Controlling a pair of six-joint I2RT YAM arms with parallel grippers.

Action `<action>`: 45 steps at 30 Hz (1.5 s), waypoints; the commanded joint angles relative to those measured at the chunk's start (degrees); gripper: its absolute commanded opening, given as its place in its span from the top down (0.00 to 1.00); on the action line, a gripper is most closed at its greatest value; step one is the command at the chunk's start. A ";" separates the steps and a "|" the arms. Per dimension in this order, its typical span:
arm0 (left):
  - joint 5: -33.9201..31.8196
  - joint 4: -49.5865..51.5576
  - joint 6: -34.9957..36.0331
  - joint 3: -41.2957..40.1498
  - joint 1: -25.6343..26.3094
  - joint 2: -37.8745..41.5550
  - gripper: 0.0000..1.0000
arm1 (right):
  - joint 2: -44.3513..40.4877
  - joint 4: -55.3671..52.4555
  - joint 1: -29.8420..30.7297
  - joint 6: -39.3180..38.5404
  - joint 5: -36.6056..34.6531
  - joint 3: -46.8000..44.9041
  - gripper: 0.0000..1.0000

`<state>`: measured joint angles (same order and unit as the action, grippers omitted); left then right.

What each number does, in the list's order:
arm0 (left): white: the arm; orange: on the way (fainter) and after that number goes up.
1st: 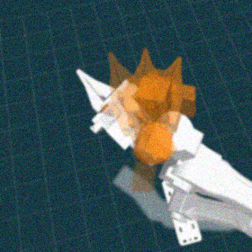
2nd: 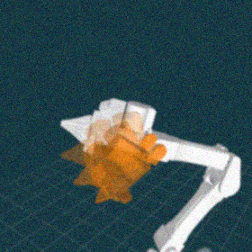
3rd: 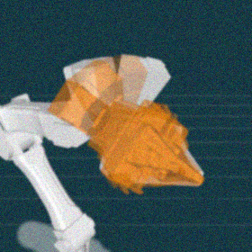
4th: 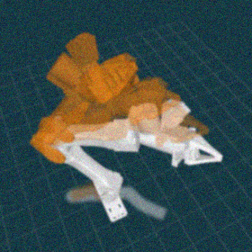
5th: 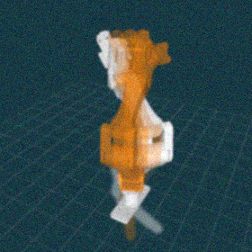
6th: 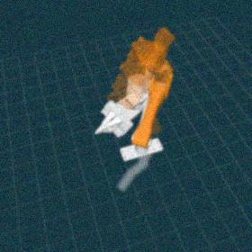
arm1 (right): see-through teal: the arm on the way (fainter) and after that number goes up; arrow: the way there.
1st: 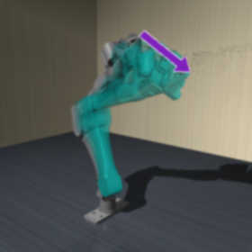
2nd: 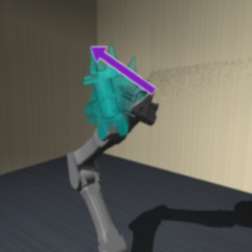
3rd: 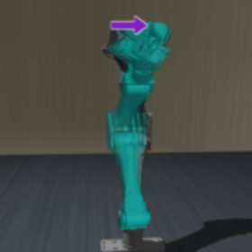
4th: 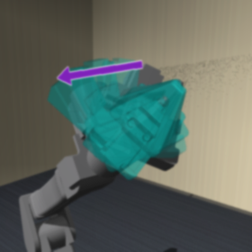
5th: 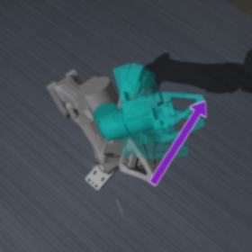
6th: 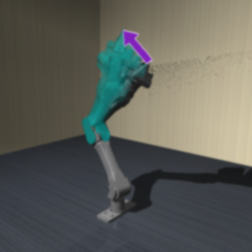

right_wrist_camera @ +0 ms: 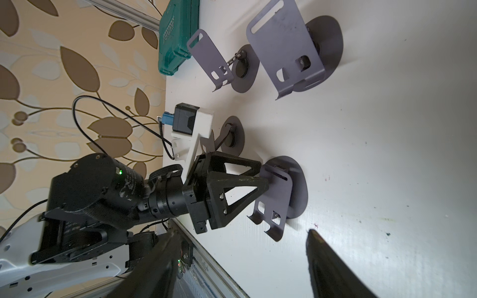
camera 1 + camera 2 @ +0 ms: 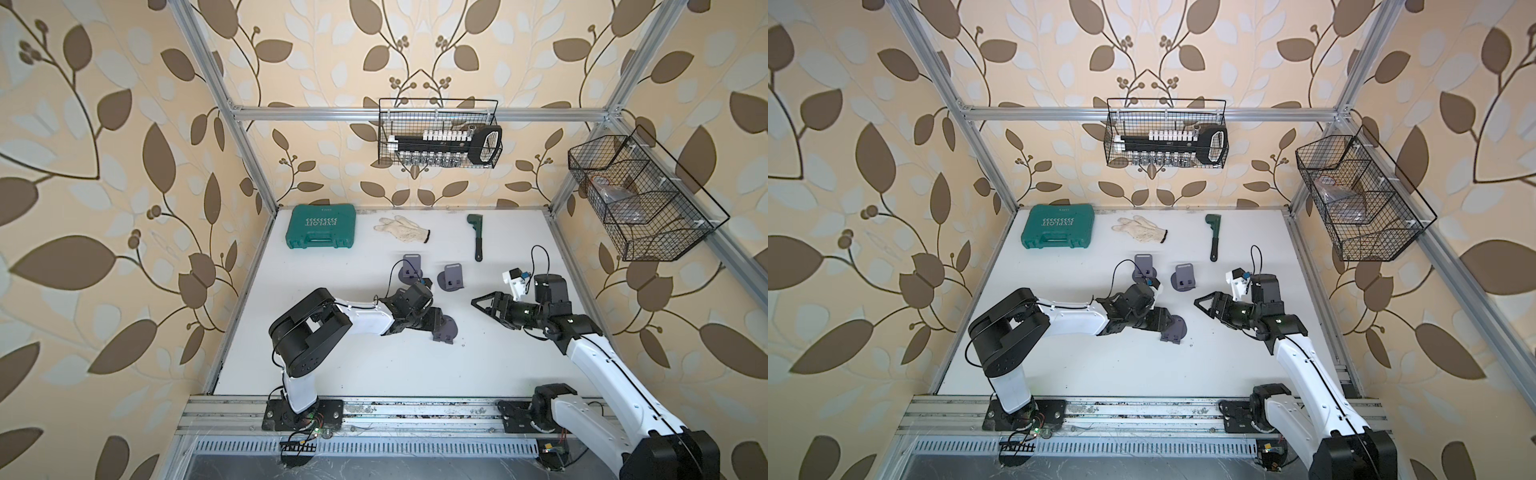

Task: Open the phone stand
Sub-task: Pick up the phone stand at the center of the board.

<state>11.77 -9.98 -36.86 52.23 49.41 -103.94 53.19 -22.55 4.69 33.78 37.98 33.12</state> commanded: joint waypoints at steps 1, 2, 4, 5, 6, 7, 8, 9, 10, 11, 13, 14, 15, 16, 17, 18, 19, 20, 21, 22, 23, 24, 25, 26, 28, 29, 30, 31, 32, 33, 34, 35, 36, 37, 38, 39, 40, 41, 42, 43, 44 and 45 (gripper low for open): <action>-0.15 -0.30 2.37 1.52 -0.45 -0.83 0.46 | 0.44 0.98 -0.26 -1.08 1.22 -0.48 0.28; -0.62 -0.24 2.79 1.49 -0.45 -0.63 0.46 | 0.34 0.93 -0.21 -1.08 1.22 -0.60 0.28; -1.23 -0.85 3.04 1.10 -0.45 -0.11 0.45 | 0.14 0.93 -0.21 -1.06 1.27 -0.69 0.28; -1.46 -0.93 3.50 1.08 -0.45 0.03 0.46 | 0.01 0.98 -0.22 -1.06 1.20 -0.69 0.28; -1.73 -1.08 3.62 1.07 -0.45 0.01 0.45 | 0.05 1.03 -0.21 -1.04 1.13 -0.78 0.28; -1.79 -1.09 4.05 1.25 -0.45 0.05 0.45 | 0.16 1.23 -0.21 -1.04 1.17 -0.87 0.28; -2.36 -1.09 4.46 1.28 -0.38 0.13 0.45 | 0.24 1.34 -0.22 -0.92 1.19 -0.95 0.28; -2.86 -0.98 4.80 1.23 -0.36 0.20 0.45 | 0.29 1.36 -0.21 -0.99 1.29 -1.00 0.28; -3.17 -0.90 5.43 1.34 -0.36 0.37 0.45 | 0.34 1.44 -0.21 -0.90 1.31 -1.04 0.28; -4.02 -1.32 5.85 1.14 -0.28 0.63 0.45 | 0.31 1.46 -0.22 -0.83 1.31 -1.04 0.28; -4.06 -2.46 6.72 0.50 -0.28 1.08 0.45 | 0.25 1.52 -0.21 -0.84 1.22 -1.04 0.28; -4.19 -2.43 7.16 0.60 -0.23 1.06 0.45 | 0.25 1.55 -0.21 -0.83 1.22 -1.01 0.28; -4.10 -2.94 7.38 0.42 -0.19 1.11 0.45 | 0.33 1.56 -0.23 -0.84 1.29 -0.99 0.28; -3.81 -3.32 7.58 0.24 -0.19 1.04 0.46 | 0.32 1.58 -0.22 -0.86 1.31 -1.04 0.28; -3.94 -3.92 7.76 0.02 -0.11 1.30 0.46 | 0.25 1.56 -0.21 -0.74 1.32 -1.04 0.28; -3.76 -4.77 7.77 -0.27 -0.10 1.46 0.46 | 0.04 1.57 -0.21 -0.60 1.38 -1.13 0.28; -3.08 -5.09 8.06 -0.21 -0.10 1.47 0.46 | -0.10 1.54 -0.21 -0.48 1.40 -1.16 0.28; -2.33 -4.85 8.45 0.31 -0.07 1.20 0.46 | -0.42 1.56 -0.27 -0.40 1.33 -1.27 0.28; -1.67 -4.50 8.66 0.88 -0.02 0.97 0.46 | -0.65 1.55 -0.22 -0.44 1.32 -1.31 0.28; -1.05 -3.98 8.81 1.53 -0.01 0.48 0.46 | -0.73 1.53 -0.21 -0.30 1.26 -1.31 0.28; -0.37 -3.82 8.92 1.96 -0.01 -0.01 0.46 | -0.81 1.48 -0.21 -0.30 1.31 -1.31 0.28; 0.07 -3.65 8.91 2.29 -0.01 -0.26 0.46 | -0.81 1.46 -0.21 -0.34 1.40 -1.31 0.28; 0.42 -3.54 8.83 2.52 0.07 -0.55 0.47 | -0.78 1.41 -0.27 -0.34 1.40 -1.21 0.28; 1.04 -3.69 8.86 2.46 0.16 -0.80 0.47 | -0.79 1.37 -0.21 -0.30 1.40 -1.16 0.28; 2.01 -4.78 8.59 1.99 0.32 -0.82 0.48 | -0.81 1.37 -0.21 -0.46 1.40 -1.22 0.28; 2.75 -5.18 8.65 1.84 0.38 -0.82 0.48 | -0.81 1.40 -0.21 -0.42 1.40 -1.31 0.28; 2.96 -4.96 8.78 1.95 0.49 -0.91 0.48 | -0.75 1.45 -0.23 -0.38 1.40 -1.37 0.28; 2.91 -4.03 8.66 2.37 0.51 -1.12 0.48 | -0.69 1.47 -0.23 -0.38 1.40 -1.48 0.28; 2.91 -3.51 8.81 2.61 0.51 -1.39 0.48 | -0.57 1.45 -0.21 -0.42 1.40 -1.56 0.28; 3.05 -3.21 8.83 2.94 0.51 -1.64 0.48 | -0.51 1.55 -0.21 -0.37 1.43 -1.66 0.28; 3.34 -3.14 8.71 3.01 0.51 -1.87 0.49 | -0.53 1.66 -0.25 -0.32 1.55 -1.66 0.28; 3.58 -3.00 8.61 3.18 0.51 -2.17 0.49 | -0.55 1.63 -0.22 -0.36 1.53 -1.62 0.28; 3.55 -2.65 8.41 3.44 0.51 -2.44 0.49 | -0.70 1.56 -0.21 -0.46 1.66 -1.66 0.28; 3.85 -2.72 8.30 3.50 0.51 -2.71 0.49 | -0.75 1.45 -0.21 -0.40 1.73 -1.66 0.28; 4.22 -2.93 8.14 3.50 0.51 -2.84 0.50 | -0.81 1.36 -0.22 -0.47 1.75 -1.62 0.28; 4.37 -3.01 7.89 3.50 0.51 -3.02 0.50 | -0.94 1.21 -0.21 -0.50 1.74 -1.66 0.28; 4.70 -3.08 7.65 3.56 0.51 -3.10 0.51 | -1.11 1.20 -0.21 -0.52 1.82 -1.85 0.28; 5.01 -3.07 7.49 3.59 0.51 -3.31 0.53 | -1.26 1.27 -0.21 -0.39 1.96 -2.13 0.28; 5.33 -2.78 7.27 3.71 0.51 -3.37 0.54 | -1.29 1.27 -0.22 -0.30 2.09 -2.41 0.29; 5.77 -2.68 7.11 3.76 0.51 -3.53 0.54 | -1.46 1.25 -0.25 -0.15 2.34 -2.84 0.29; 6.02 -2.34 6.83 3.84 0.51 -3.63 0.55 | -1.57 1.27 -0.21 0.02 2.57 -3.33 0.29; 6.31 -2.24 6.66 3.72 0.51 -3.64 0.55 | -1.72 1.40 -0.22 0.13 2.69 -3.79 0.30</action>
<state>16.10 -12.60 -30.04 54.37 49.54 -107.11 52.18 -21.19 4.69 33.63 39.31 31.07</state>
